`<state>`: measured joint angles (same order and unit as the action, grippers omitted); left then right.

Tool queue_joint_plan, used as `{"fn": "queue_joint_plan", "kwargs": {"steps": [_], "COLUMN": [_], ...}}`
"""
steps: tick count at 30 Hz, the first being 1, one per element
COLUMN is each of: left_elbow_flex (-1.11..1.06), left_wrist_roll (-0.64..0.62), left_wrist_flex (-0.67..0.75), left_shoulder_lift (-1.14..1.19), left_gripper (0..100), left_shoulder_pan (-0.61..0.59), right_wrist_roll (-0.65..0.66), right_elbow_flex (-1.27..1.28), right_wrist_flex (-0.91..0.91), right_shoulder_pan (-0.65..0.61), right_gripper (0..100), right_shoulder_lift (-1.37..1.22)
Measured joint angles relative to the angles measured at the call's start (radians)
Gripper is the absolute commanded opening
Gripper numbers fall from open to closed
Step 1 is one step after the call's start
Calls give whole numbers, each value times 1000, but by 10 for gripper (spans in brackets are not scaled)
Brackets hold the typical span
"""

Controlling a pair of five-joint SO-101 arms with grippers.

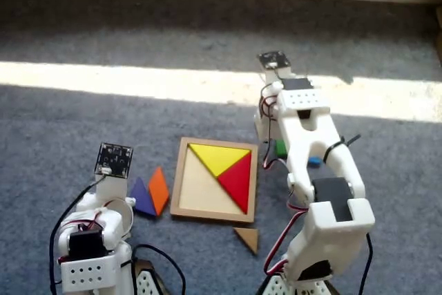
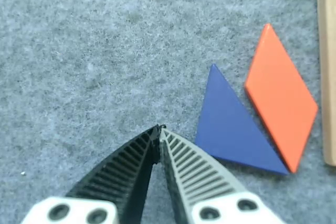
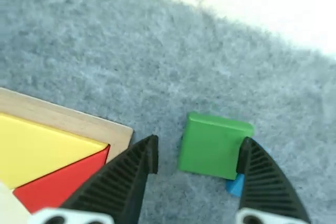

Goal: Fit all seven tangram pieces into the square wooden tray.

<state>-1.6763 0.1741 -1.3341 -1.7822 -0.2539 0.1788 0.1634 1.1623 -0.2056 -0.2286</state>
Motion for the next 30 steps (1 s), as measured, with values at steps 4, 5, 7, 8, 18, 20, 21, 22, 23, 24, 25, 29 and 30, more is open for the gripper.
{"fn": "queue_joint_plan", "kwargs": {"steps": [4,5,7,8,18,20,21,22,23,24,25,29,30], "left_elbow_flex": [0,0,0,0,0,0,0,0,0,0,0,0,0], "left_wrist_roll": [0,0,0,0,0,0,0,0,0,0,0,0,0], "left_wrist_flex": [0,0,0,0,0,0,0,0,0,0,0,0,0], "left_shoulder_lift": [0,0,0,0,0,0,0,0,0,0,0,0,0], "left_gripper": [28,28,28,28,28,28,28,28,28,28,28,28,28], "left_shoulder_pan": [0,0,0,0,0,0,0,0,0,0,0,0,0], "right_wrist_roll": [0,0,0,0,-3,-3,-3,-3,-3,-3,-3,-3,-3], "right_elbow_flex": [0,-2,-9,-14,-17,-17,-17,-17,-17,-17,-17,-17,-17], "right_wrist_flex": [-6,-8,-9,-9,14,12,12,23,37,46,55,68,71], "right_shoulder_pan": [-2,-2,0,2,29,28,29,29,29,29,29,28,28], "right_gripper": [238,238,238,238,235,235,235,235,235,235,235,235,235], "right_shoulder_lift": [-52,-64,-81,-87,-114,-114,-114,-114,-114,-114,-114,-114,-114]}}
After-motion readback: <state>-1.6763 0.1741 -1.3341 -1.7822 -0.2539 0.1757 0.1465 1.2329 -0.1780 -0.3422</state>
